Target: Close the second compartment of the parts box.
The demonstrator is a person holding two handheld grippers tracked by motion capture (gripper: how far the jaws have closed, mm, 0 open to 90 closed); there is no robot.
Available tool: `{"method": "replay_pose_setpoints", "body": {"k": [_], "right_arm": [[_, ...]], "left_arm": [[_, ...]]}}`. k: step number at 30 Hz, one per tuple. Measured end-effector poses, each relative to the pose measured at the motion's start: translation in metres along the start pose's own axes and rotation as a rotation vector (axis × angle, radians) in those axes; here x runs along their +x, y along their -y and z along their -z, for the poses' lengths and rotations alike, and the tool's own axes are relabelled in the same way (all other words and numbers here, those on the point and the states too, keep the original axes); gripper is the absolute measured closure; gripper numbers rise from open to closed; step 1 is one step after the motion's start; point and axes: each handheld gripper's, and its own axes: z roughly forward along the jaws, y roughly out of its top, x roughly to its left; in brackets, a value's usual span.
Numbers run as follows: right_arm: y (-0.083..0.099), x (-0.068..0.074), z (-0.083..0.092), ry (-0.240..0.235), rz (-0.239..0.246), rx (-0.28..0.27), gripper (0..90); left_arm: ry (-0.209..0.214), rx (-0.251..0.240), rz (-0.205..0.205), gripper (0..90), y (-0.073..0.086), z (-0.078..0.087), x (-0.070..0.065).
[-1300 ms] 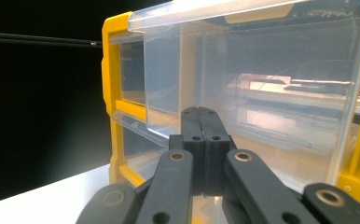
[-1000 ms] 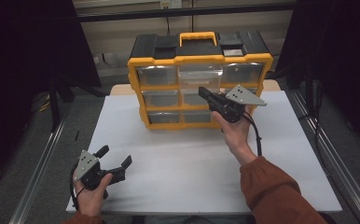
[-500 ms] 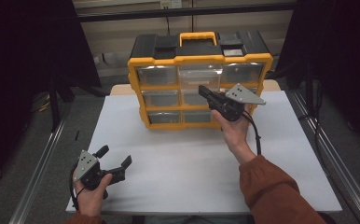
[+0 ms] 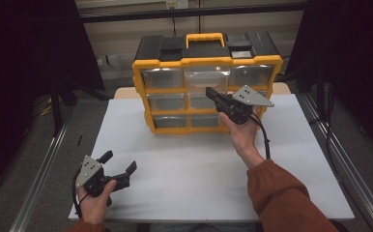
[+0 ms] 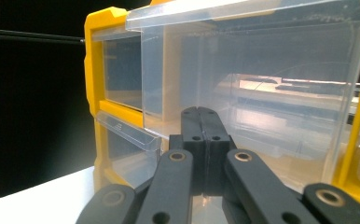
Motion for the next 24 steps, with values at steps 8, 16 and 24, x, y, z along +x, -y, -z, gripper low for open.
{"method": "replay_pose_setpoints", "body": {"k": [8,16,24], "right_arm": [[0.0001,-0.0017,-0.0023,0.006,-0.002,0.002,90.0],[-0.0002,-0.0033,-0.0051,0.011,-0.008,0.003,90.0],[-0.0004,-0.0046,-0.0076,0.022,-0.007,0.004,90.0]], "left_arm": [[0.009,0.003,0.003,3.6,0.0001,-0.0005,0.0002],[0.009,0.006,0.003,3.6,0.0002,-0.0004,0.0003],[0.008,0.009,0.006,3.6,0.0002,-0.0005,0.0005]]}}
